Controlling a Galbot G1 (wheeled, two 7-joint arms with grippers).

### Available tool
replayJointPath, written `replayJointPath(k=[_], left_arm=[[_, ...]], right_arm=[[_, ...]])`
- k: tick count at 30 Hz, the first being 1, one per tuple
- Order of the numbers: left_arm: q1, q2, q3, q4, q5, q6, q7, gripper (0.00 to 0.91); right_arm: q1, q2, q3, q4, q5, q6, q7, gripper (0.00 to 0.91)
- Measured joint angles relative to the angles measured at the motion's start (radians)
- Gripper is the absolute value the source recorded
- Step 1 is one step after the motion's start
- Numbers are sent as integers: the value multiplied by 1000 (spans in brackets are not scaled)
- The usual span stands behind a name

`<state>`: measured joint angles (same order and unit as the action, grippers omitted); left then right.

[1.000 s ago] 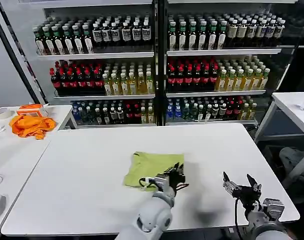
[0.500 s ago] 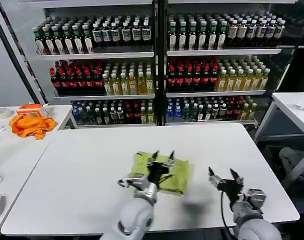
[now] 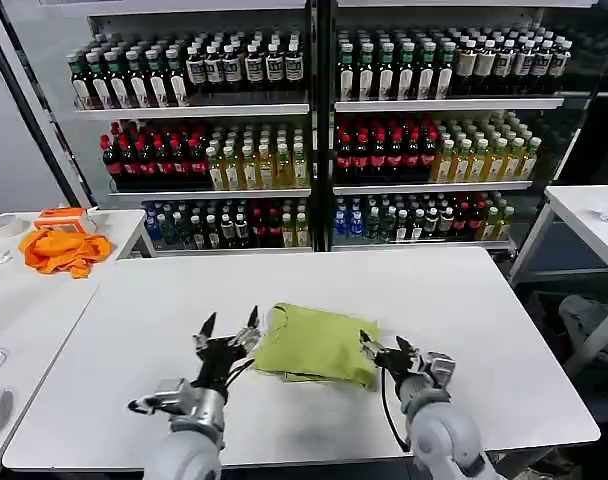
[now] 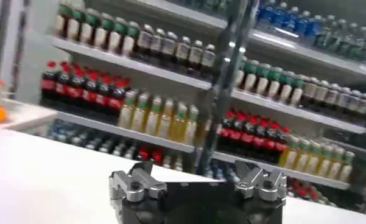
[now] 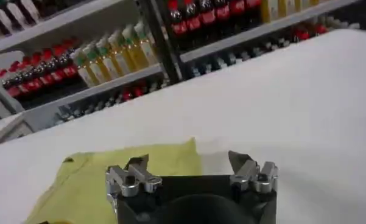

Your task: Fold and organize the clothes.

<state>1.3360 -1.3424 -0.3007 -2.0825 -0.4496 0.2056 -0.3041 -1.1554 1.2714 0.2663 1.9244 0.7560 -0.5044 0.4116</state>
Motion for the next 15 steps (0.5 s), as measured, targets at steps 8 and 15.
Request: replayJointPath(k=[8,15], left_arm=[[79,23,-55,-55,-2,-10,0,907],[115,38,-83,-82,-7,-14,0,907]], right_arm=[[88,43,-32,-117,47,14,24,0],[145,65,-45,-195,64,29,26,0]])
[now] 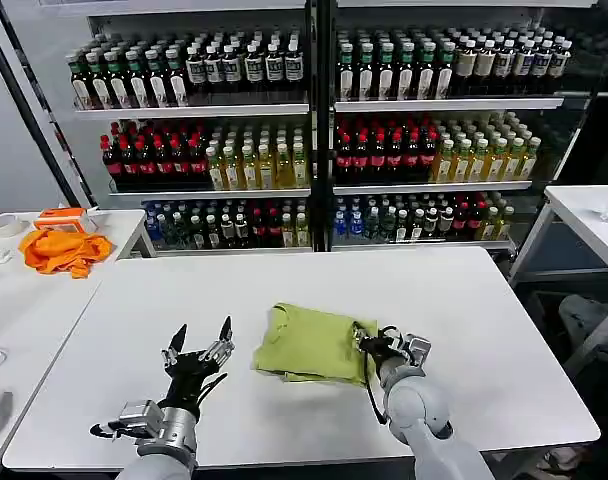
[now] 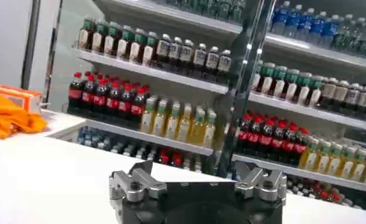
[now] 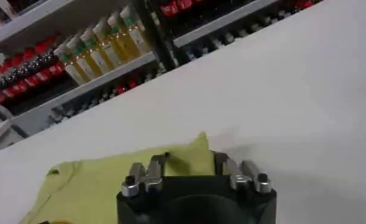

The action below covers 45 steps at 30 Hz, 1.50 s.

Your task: Fold and organize the clothes.

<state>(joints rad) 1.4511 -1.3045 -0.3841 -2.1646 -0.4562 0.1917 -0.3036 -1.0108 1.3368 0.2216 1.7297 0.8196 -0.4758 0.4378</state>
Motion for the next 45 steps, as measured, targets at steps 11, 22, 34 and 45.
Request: replayJointPath(k=[11,22,34,45], left_arm=[[29,9,-18,-17,-5,3,1,907],[38,13,-17,-22,9,14,6,907],[57,22,2,-33,72,10,27,907],[84,34,11,-48,122,9,48,907]], right_arm=[[87,-9,-25,-101,-38,-6,-43,0],[184,-40,-46,-204,-171,-26,-146,907],[-1,-85,25,-30,-448,187,-204,907],[-338,-79,209,255,-551,304,-250,907]])
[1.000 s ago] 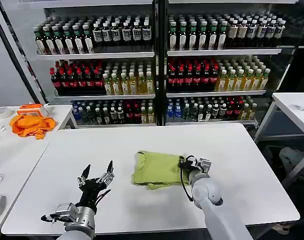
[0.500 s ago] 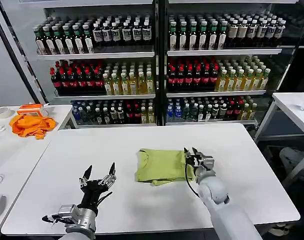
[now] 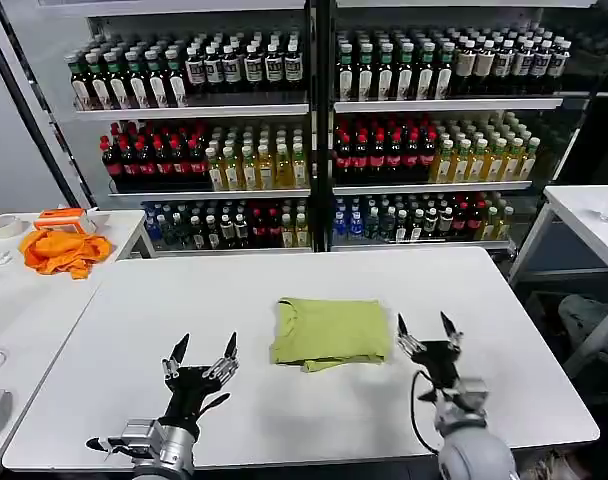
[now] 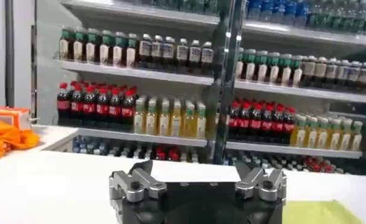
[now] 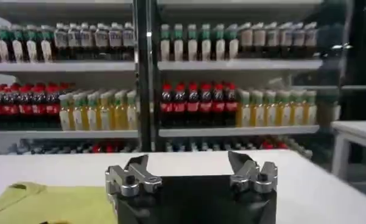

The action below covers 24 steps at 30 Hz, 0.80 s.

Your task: Fold and organize the clothes.

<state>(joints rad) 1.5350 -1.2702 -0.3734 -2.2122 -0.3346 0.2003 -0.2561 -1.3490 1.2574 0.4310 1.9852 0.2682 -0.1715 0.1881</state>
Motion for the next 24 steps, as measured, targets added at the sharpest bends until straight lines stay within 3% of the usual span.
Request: replayJointPath(k=[9,24], left_arm=[[12,6,1,-17,29,2,16,907],[36,4,-12,-50,72,6,39,907]], right_arm=[[-169,9,66,146,-54,30,-27,907],[-259,12,96,245,-104,54,-38,907]])
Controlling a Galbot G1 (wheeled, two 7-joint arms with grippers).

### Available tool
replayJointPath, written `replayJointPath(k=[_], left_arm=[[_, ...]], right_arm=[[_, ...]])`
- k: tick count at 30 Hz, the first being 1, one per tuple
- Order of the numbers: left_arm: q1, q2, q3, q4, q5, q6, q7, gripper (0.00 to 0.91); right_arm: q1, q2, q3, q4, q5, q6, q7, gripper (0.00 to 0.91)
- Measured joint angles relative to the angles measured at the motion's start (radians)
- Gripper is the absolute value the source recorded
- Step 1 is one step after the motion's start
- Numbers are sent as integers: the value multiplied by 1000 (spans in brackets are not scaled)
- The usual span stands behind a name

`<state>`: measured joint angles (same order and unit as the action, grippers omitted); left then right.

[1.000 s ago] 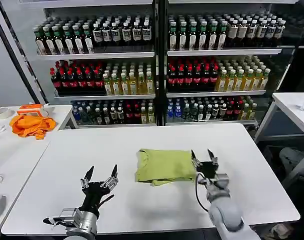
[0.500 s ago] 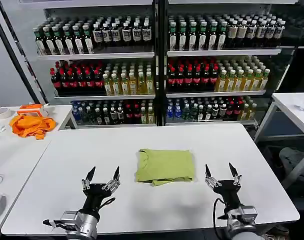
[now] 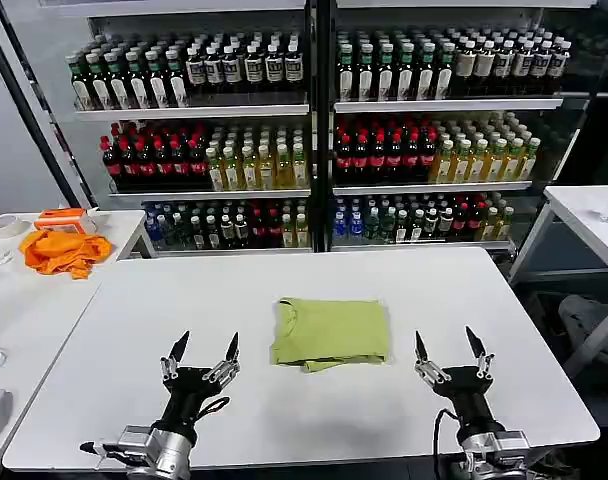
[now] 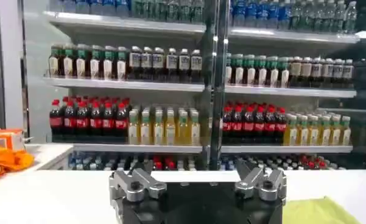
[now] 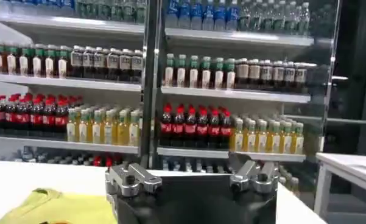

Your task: Fold and organize the clothes.

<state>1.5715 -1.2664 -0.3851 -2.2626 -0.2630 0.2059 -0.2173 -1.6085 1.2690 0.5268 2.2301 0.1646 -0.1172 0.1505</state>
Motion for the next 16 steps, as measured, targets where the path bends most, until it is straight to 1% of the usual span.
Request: replayJointPath(k=[11,16], left_arm=[[13,-5,-6,-13,10,1,7,907],[16,-8,-5,-15,11,1,8,907]], right_arm=[[-15,4,-9,20,-35,12,24,907],[-19,-2,-9,26,-44,11,26,907]])
